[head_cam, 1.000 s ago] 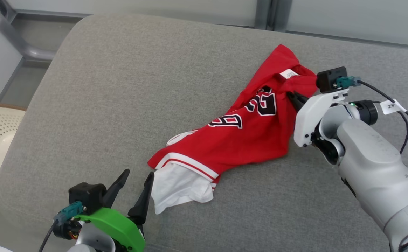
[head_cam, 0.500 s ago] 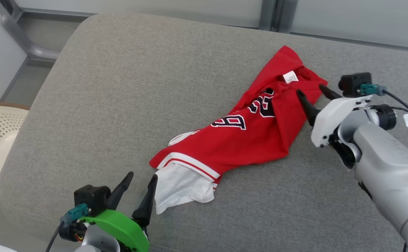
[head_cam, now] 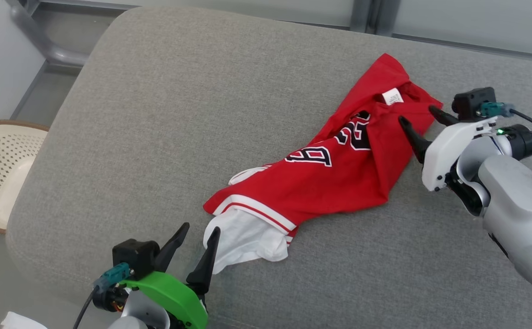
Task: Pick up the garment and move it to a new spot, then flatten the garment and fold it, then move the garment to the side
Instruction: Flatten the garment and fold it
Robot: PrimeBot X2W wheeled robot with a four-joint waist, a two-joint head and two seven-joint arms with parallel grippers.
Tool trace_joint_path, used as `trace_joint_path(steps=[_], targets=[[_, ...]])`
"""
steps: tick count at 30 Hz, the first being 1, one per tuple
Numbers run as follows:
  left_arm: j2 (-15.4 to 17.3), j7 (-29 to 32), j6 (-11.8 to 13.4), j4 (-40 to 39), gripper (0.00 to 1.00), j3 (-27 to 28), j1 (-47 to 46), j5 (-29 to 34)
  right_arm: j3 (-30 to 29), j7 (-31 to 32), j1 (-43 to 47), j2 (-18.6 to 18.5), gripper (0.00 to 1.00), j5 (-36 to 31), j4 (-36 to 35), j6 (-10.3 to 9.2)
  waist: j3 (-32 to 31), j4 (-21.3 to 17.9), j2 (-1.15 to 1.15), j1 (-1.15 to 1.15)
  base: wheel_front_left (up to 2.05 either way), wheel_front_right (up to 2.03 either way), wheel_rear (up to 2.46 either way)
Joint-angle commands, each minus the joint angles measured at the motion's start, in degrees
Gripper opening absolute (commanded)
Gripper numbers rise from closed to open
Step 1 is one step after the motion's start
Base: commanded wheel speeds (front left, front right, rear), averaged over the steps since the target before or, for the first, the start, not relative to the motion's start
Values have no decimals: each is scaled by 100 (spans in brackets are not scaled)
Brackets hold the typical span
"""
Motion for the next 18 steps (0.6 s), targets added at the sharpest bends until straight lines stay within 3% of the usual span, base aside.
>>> trace_joint_path(steps=[1, 18], targets=[[0, -30, -24, 40, 100, -4, -72, -20, 123, 55, -74, -26, 100, -21, -61, -5, 39, 114, 0, 0, 0, 0, 0], [-89, -87, -47, 275, 100, -44, -188, -108, 1315, 311, -704, -134, 100, 63, 7, -6, 165, 276, 0, 0, 0, 0, 0]])
